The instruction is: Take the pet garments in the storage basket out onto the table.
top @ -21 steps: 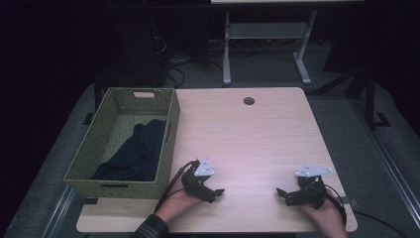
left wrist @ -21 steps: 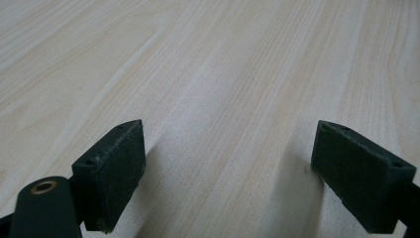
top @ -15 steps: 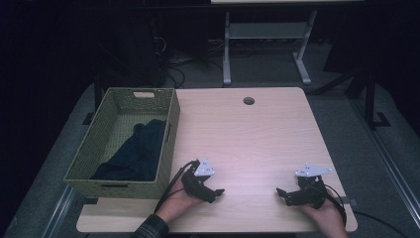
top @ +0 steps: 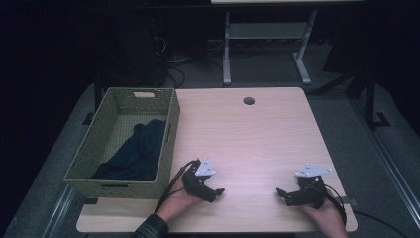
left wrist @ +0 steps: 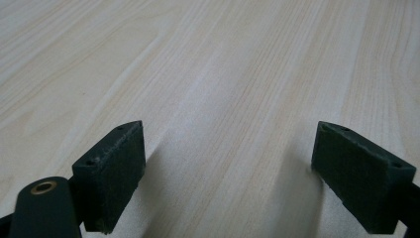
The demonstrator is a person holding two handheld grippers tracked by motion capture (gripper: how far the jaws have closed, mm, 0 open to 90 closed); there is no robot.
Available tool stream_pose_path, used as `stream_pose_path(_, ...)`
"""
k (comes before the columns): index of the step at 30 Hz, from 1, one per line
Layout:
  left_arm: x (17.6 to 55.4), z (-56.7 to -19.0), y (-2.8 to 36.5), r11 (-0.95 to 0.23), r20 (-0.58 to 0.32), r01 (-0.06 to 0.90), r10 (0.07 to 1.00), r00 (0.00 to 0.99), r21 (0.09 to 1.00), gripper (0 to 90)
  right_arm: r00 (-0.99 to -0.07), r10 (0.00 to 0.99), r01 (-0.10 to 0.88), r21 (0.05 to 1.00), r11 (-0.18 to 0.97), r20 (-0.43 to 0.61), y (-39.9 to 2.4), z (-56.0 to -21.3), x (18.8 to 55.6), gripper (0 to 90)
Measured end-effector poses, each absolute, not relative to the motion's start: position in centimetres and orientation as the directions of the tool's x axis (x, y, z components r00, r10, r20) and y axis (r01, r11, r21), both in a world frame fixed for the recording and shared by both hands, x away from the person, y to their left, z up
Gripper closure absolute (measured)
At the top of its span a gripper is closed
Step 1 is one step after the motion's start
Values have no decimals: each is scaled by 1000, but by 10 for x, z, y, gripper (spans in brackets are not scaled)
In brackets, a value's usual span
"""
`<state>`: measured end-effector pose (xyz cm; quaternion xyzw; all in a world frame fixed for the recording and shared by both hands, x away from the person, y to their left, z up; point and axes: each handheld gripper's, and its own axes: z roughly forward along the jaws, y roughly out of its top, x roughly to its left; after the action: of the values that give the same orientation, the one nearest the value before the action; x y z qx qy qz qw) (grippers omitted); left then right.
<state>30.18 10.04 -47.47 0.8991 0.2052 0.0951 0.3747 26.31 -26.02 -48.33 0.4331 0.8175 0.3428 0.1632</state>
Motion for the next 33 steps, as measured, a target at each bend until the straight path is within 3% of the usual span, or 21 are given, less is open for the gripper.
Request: stream_pose_path(33,304,-430,112,-574,-24,343,490,871,744,134,-574,818,592,704,392,27,-260,-483,263,11)
